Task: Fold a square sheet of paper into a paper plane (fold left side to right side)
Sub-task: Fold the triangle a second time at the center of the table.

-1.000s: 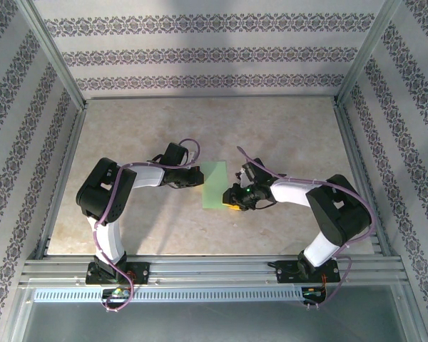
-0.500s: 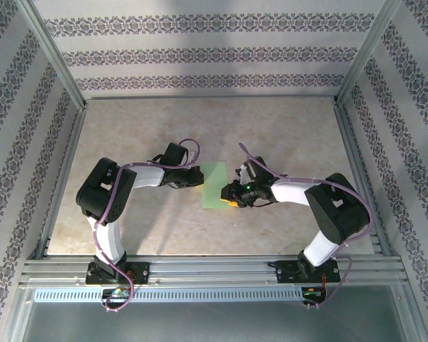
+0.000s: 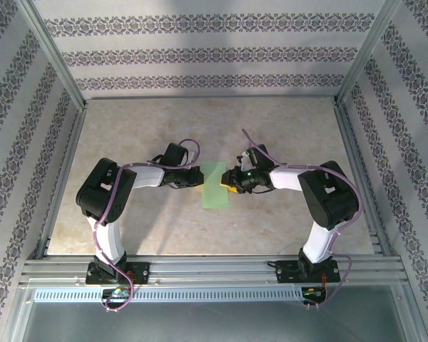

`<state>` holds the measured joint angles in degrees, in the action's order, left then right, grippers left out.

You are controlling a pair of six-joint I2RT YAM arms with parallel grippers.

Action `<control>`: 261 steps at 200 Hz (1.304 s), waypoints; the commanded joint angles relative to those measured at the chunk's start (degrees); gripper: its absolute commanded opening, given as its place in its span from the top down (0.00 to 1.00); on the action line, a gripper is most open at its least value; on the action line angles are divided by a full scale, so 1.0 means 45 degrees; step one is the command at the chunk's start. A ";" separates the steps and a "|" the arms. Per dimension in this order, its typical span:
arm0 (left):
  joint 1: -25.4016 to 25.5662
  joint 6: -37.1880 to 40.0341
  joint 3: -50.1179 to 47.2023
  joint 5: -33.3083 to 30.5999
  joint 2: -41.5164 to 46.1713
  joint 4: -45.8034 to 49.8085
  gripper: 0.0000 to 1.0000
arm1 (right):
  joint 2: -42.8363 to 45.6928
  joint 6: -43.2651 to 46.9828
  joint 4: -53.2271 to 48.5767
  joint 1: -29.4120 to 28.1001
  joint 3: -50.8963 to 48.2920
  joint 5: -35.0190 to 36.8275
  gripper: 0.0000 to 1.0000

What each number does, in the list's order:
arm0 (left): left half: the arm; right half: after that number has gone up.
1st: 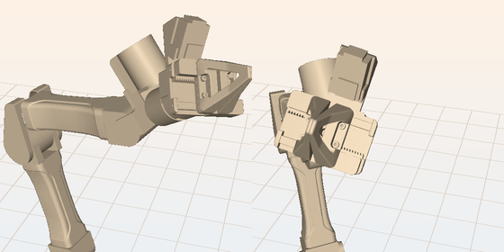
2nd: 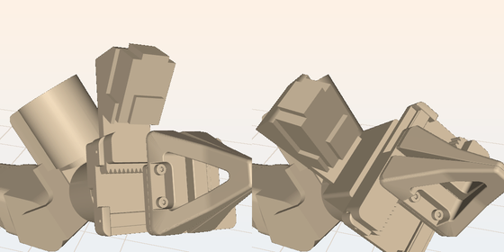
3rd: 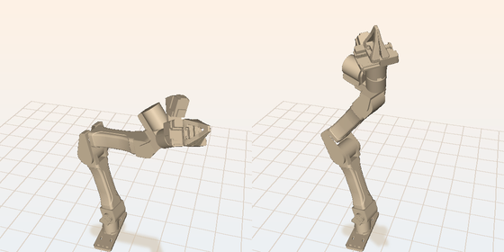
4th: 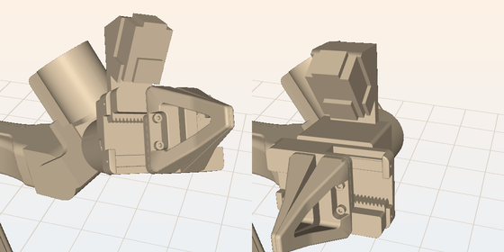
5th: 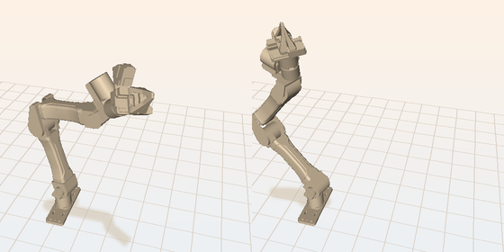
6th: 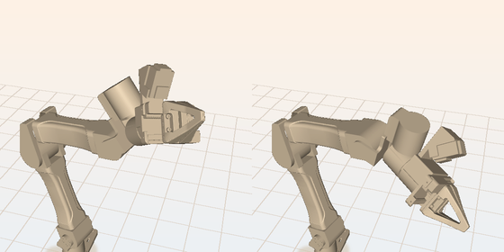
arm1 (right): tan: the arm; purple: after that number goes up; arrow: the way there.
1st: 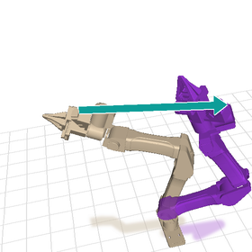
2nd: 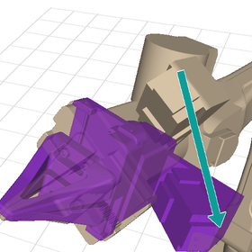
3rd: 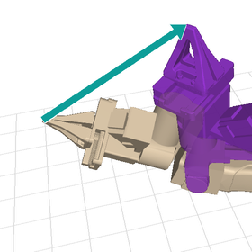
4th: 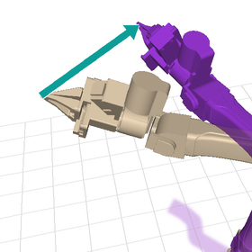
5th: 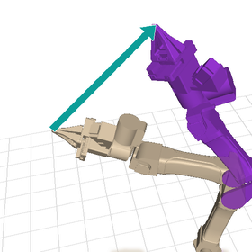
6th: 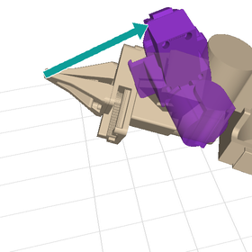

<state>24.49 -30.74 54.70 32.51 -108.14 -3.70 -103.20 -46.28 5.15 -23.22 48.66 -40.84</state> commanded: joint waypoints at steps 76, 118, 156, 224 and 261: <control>0.0344 0.0268 -0.0011 -0.0309 0.0340 0.1260 0.87 | -0.1013 0.0793 -0.0254 0.0573 0.0924 -0.0458 0.87; 0.0340 0.0413 -0.0118 -0.0832 0.1689 0.1382 0.65 | -0.0769 0.0837 -0.0515 0.0610 0.0826 -0.0532 1.00; 0.0871 0.1705 -0.0983 -0.2412 0.4209 0.2238 0.52 | -0.0390 0.0405 -0.0909 0.0610 0.0661 -0.0531 1.00; 0.5092 0.4516 -0.0976 -0.5842 0.5734 0.3594 0.41 | 0.0007 -0.0321 -0.0986 0.0607 0.0470 -0.0514 1.00; 0.7021 0.5444 0.0013 -0.8313 0.4331 0.3893 0.37 | 0.0014 -0.0406 -0.1005 0.0605 0.0552 -0.0495 1.00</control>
<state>52.27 -11.64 51.44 5.02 -84.88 10.20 -104.71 -47.03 1.54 -21.10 51.33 -42.54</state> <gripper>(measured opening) 0.624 0.055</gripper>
